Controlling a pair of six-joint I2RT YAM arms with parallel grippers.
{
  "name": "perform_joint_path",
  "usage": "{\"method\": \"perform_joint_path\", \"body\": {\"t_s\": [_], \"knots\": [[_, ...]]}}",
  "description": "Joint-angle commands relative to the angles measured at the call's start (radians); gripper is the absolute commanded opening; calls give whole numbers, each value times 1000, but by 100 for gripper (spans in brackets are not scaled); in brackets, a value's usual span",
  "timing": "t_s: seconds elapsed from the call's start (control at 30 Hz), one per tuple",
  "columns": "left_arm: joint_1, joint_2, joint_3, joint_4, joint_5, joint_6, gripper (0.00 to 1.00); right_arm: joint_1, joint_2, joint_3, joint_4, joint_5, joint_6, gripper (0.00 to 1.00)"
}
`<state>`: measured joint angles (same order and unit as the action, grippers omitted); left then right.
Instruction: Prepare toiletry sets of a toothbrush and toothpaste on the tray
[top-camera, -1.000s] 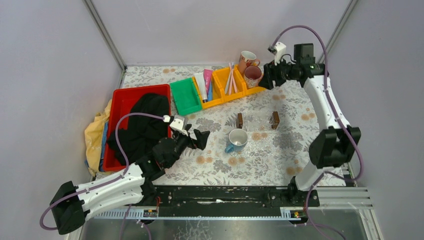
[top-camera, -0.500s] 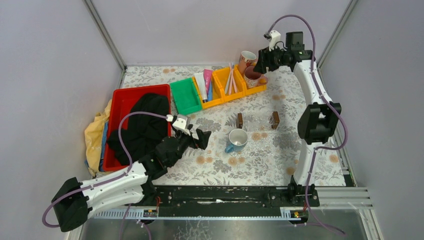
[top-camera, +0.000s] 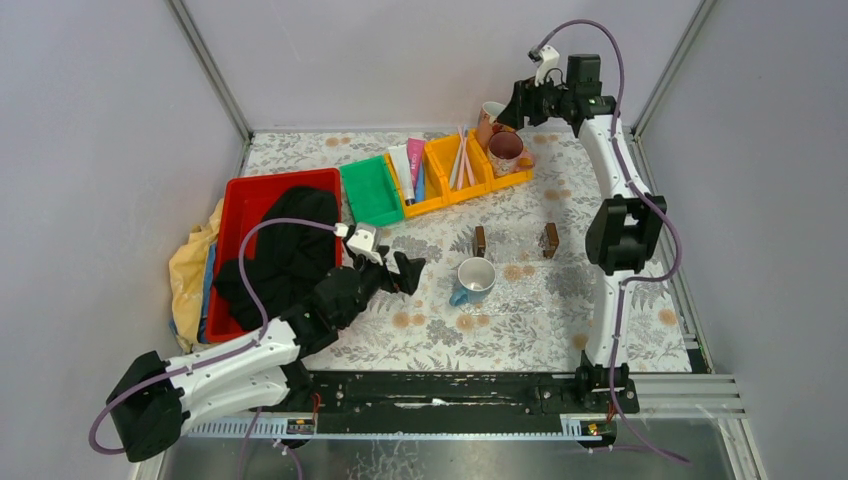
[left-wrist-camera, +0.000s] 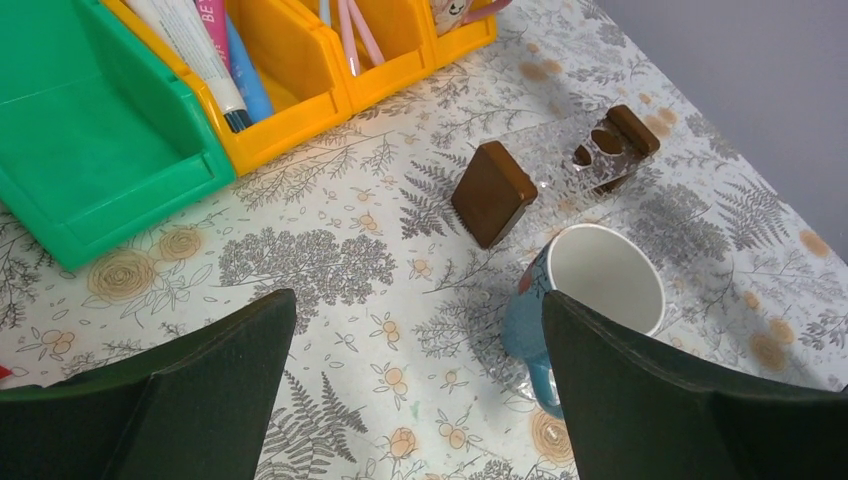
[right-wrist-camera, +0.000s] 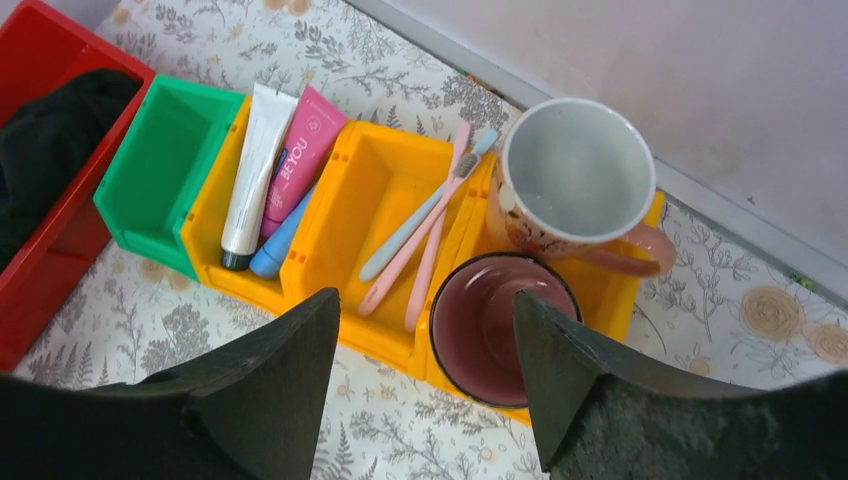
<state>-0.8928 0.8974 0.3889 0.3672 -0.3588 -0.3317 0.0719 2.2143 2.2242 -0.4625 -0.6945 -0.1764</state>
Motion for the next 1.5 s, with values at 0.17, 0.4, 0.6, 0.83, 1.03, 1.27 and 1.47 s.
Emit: {"method": "perform_joint_path", "body": {"t_s": [0.17,0.4,0.6,0.83,1.03,1.27,1.47], "knots": [[15,-19,28,33,40,-77,100,13,136,210,118,7,89,68],[20,-27,27,22,36,-75,100,52,210,282,133,69,55,67],[19,-49,12,16,34,-92,100,74,253,317,146,136,30,65],[20,-79,-5,-9,30,-109,100,97,280,318,140,185,-36,63],[20,-86,-8,-17,26,-111,100,121,296,316,122,219,-99,58],[20,-87,-13,-19,21,-108,100,136,308,318,116,266,-147,53],[19,-80,-11,-15,21,-107,100,149,322,325,103,320,-207,47]]}}
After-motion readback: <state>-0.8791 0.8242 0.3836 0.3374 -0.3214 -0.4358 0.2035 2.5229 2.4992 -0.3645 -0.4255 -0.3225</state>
